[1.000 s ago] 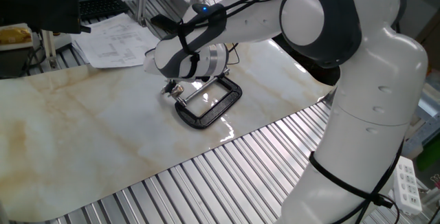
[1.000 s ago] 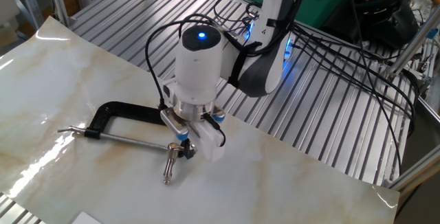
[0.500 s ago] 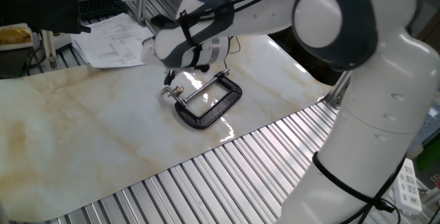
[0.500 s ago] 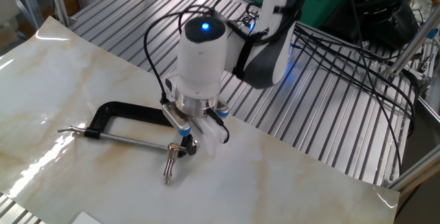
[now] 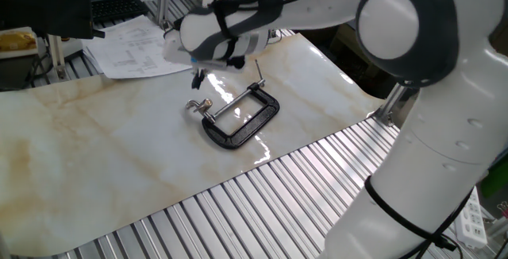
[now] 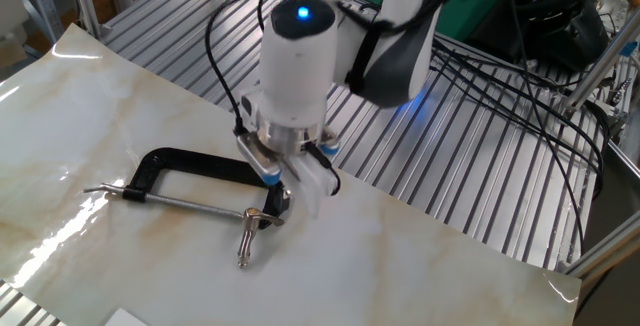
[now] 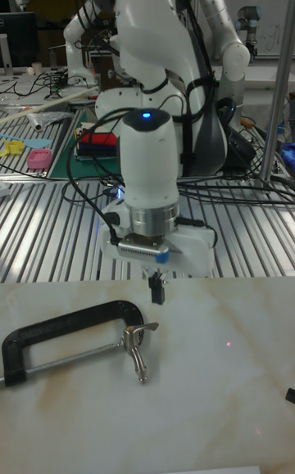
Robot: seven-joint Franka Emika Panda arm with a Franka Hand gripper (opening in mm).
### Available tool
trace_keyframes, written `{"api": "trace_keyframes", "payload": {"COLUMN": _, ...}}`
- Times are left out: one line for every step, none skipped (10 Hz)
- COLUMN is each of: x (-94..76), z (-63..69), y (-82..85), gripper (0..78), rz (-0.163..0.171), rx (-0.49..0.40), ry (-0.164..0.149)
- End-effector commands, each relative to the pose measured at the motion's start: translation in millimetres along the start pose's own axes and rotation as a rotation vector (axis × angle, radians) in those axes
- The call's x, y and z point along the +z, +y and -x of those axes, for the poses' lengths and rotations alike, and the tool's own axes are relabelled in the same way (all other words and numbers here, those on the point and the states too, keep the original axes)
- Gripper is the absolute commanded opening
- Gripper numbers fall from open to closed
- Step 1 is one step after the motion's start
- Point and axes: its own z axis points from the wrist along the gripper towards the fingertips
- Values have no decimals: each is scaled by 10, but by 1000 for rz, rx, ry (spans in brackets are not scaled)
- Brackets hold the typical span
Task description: Turn on the water tap
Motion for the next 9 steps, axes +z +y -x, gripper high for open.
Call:
{"api": "trace_keyframes", "payload": {"x": -318, "z": 46, "y": -18, "gripper": 0, "rz": -27, "rx": -55, "ry": 18}}
{"api": "trace_keyframes", "payload": {"x": -376, "z": 57, "y": -22, "gripper": 0, "rz": -28, "rx": -67, "ry": 19}}
{"api": "trace_keyframes", "payload": {"x": -431, "z": 68, "y": -29, "gripper": 0, "rz": -29, "rx": -86, "ry": 21}}
{"api": "trace_keyframes", "payload": {"x": -485, "z": 88, "y": -26, "gripper": 0, "rz": -33, "rx": -95, "ry": 26}}
{"api": "trace_keyframes", "payload": {"x": -542, "z": 112, "y": -21, "gripper": 0, "rz": -34, "rx": -99, "ry": 33}}
{"api": "trace_keyframes", "payload": {"x": -594, "z": 134, "y": -19, "gripper": 0, "rz": -37, "rx": -101, "ry": 43}}
{"api": "trace_keyframes", "payload": {"x": -633, "z": 151, "y": -18, "gripper": 0, "rz": -39, "rx": -101, "ry": 49}}
{"api": "trace_keyframes", "payload": {"x": -660, "z": 161, "y": -20, "gripper": 0, "rz": -40, "rx": -103, "ry": 52}}
{"api": "trace_keyframes", "payload": {"x": -682, "z": 172, "y": -18, "gripper": 0, "rz": -41, "rx": -104, "ry": 53}}
